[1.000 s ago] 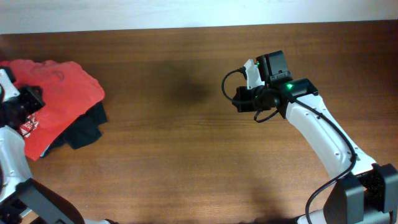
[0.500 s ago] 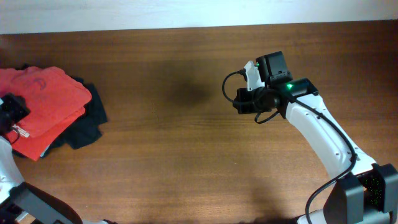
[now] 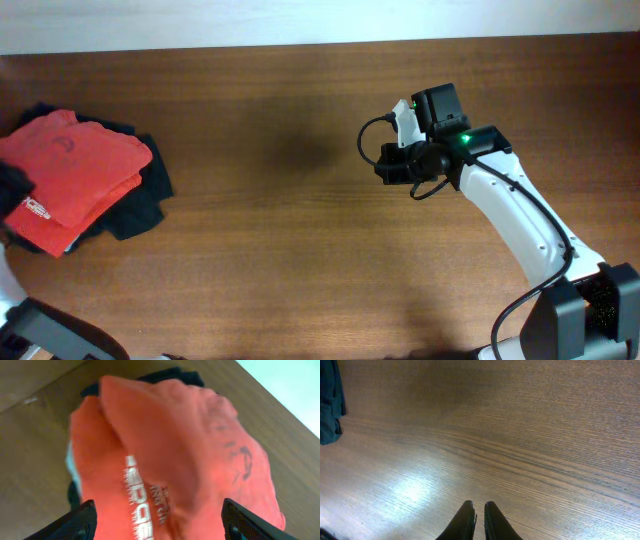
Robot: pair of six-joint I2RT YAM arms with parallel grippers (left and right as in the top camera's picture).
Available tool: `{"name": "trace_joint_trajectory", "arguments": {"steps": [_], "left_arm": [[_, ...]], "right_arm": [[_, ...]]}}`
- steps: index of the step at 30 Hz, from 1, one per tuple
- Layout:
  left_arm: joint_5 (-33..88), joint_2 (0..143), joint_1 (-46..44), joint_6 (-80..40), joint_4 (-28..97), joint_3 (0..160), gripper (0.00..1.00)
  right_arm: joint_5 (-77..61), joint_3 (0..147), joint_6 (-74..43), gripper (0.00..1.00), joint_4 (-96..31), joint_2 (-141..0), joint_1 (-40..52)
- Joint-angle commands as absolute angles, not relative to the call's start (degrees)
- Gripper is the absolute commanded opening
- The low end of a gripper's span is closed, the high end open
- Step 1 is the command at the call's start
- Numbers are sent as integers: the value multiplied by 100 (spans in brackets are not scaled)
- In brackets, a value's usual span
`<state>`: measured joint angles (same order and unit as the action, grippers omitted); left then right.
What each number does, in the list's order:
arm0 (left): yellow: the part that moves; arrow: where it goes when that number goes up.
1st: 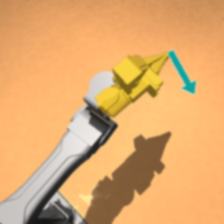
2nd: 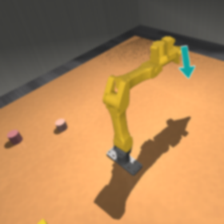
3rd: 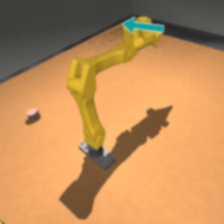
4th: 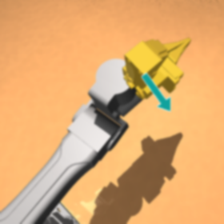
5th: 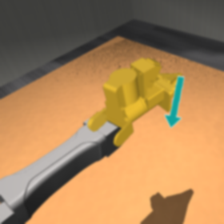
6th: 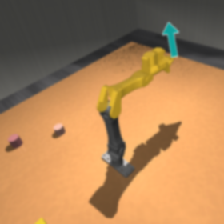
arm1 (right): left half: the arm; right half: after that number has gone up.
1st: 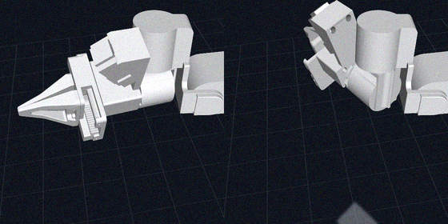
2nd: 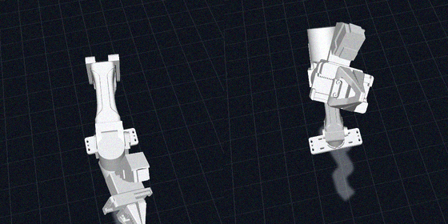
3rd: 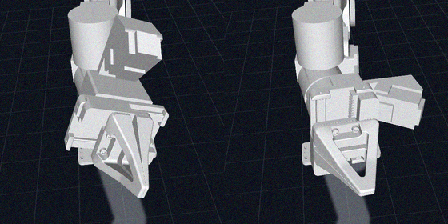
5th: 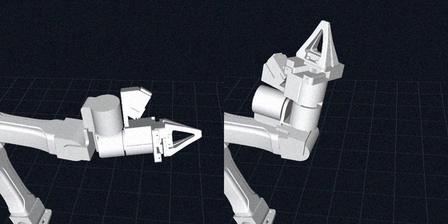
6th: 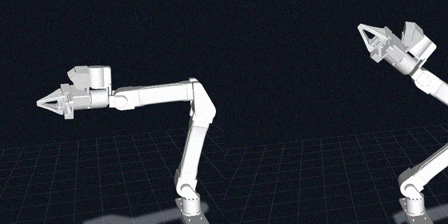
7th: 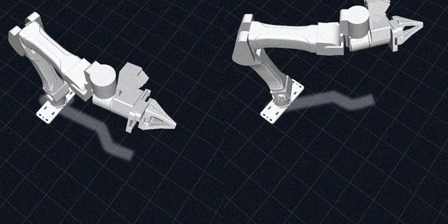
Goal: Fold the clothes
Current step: 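Release the orange shirt on the stack and hold the left gripper there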
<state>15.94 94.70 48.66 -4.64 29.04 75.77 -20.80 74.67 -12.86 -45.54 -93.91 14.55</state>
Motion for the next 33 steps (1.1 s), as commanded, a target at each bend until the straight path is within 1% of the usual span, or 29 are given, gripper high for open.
{"name": "trace_joint_trajectory", "arguments": {"steps": [1, 5, 8, 12, 16, 17, 19, 20, 21, 23, 26, 27, 28, 30, 33], "left_arm": [[2471, 9303, 4993, -642, 3393, 7730, 83], [2571, 9303, 4934, -593, 4250, 7690, 83], [2565, 9303, 4858, -593, 4320, 7491, 82], [2274, 9310, 4847, -600, 4250, 7205, 77], [1973, 9465, 4847, -600, 4154, 7133, 77], [1973, 9535, 4840, -600, 4152, 7133, 75], [2108, 9679, 4836, -600, 4110, 7133, 69], [2436, 9804, 4829, -598, 4060, 7133, 62], [2606, 9854, 4823, -598, 4038, 7133, 59], [2950, 9942, 4803, -598, 4029, 7133, 46], [3369, 9933, 4807, -600, 4084, 7133, 25], [3500, 9920, 4834, -624, 4123, 7135, 12], [3758, 9852, 4934, -790, 4204, 7140, 4], [3981, 9743, 5096, -967, 4228, 7140, 1], [4344, 9491, 5406, -1184, 4287, 7140, 1]], "right_arm": [[-2049, 7470, -1227, 14, -4558, -9292, 1455], [-2047, 7470, -1227, 14, -4560, -9292, 1455], [-2047, 7470, -1227, 14, -4523, -9292, 1455], [-2047, 7470, -1227, 14, -4508, -9292, 1455], [-2047, 7470, -1227, 14, -4506, -9292, 1455], [-2047, 7470, -1227, 14, -4506, -9292, 1455], [-2047, 7470, -1227, 14, -4506, -9292, 1455], [-2047, 7470, -1227, 14, -4506, -9292, 1455], [-2047, 7470, -1227, 14, -4506, -9292, 1455], [-2049, 7470, -1227, 14, -4510, -9292, 1455], [-2049, 7470, -1227, 14, -4510, -9292, 1455], [-2049, 7470, -1227, 14, -4510, -9292, 1455], [-2051, 7470, -1227, 14, -4515, -9292, 1455], [-2049, 7470, -1227, 14, -4525, -9292, 1455], [-2049, 7470, -1225, 14, -4515, -9292, 1455]]}}
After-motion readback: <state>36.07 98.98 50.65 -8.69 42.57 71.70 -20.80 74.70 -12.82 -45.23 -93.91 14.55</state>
